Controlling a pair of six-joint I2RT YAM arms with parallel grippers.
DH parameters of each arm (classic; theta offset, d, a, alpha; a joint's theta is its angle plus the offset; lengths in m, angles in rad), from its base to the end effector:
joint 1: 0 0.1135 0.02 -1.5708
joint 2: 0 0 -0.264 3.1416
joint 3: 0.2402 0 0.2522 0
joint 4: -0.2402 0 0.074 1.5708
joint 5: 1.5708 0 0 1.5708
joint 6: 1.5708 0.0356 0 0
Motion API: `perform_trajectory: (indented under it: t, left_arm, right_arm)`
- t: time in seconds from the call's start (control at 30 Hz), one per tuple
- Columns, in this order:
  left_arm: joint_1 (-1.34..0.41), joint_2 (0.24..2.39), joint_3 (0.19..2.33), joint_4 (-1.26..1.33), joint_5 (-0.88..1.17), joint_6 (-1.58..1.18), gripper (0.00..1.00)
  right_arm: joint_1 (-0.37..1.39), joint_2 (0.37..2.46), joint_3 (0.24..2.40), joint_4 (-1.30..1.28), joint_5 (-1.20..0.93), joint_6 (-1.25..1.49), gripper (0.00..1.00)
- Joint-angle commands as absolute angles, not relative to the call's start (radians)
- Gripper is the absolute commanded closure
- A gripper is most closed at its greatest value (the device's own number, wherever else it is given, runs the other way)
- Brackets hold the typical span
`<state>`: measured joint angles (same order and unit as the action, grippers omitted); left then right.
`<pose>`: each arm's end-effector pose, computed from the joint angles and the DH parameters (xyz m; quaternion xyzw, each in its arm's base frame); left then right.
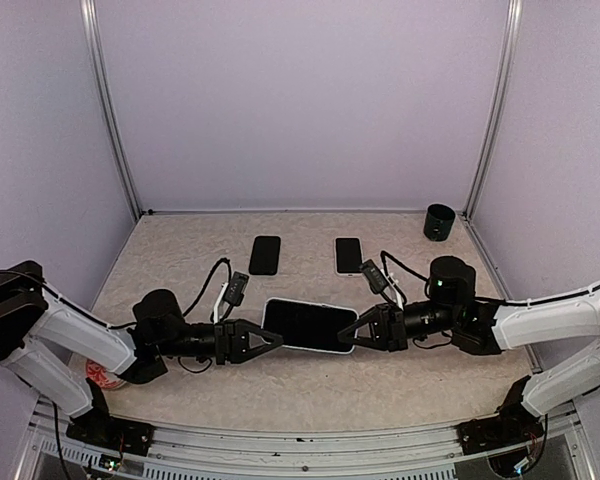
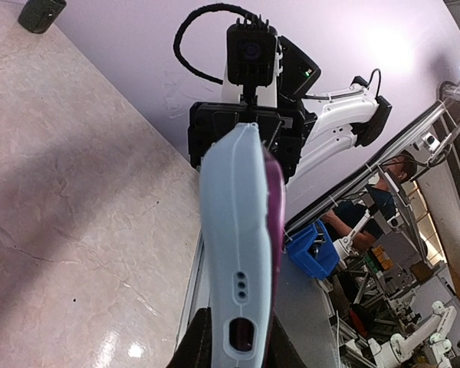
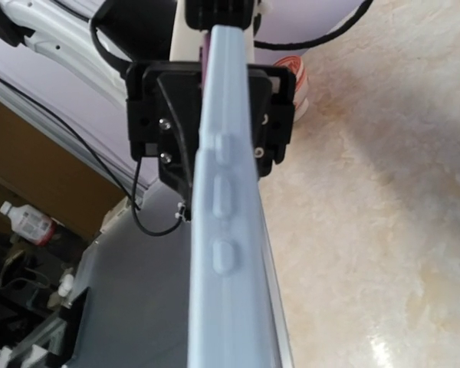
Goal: Put the phone into the phone case
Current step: Press the phone case against the phone.
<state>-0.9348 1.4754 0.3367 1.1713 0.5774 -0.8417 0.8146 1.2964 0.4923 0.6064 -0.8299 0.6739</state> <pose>0.1362 -0.2172 0.1824 0.2354 0.6565 -0.6594 0.2808 0.1577 0.2055 0.2136 -0.3047 0.6881 0.6223 0.2155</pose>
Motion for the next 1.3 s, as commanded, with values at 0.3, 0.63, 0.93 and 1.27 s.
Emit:
perform_trajectory:
  t: [0.3,0.63,0.93,1.27]
  left_arm:
    - [-0.953,1.271,0.391,0.858,0.506,-0.609,1.0]
    - [-0.942,1.206,0.383,0.785,0.461,-0.639,0.79]
    - [-0.926,1.232,0.384,0.846,0.523,-0.663,0.59]
    - [-0.865,1.21,0.346,0.797,0.438,-0.693,0.46]
  right_arm:
    - [0.75,1.299,0.504,0.703,-0.831,0.865,1.0]
    - [0.75,1.228,0.526,0.525,-0.753,0.691,1.0]
    - [0.75,1.219,0.513,0.593,-0.81,0.726,1.0]
    - [0.75,1.217,0.5,0.694,-0.875,0.784,1.0]
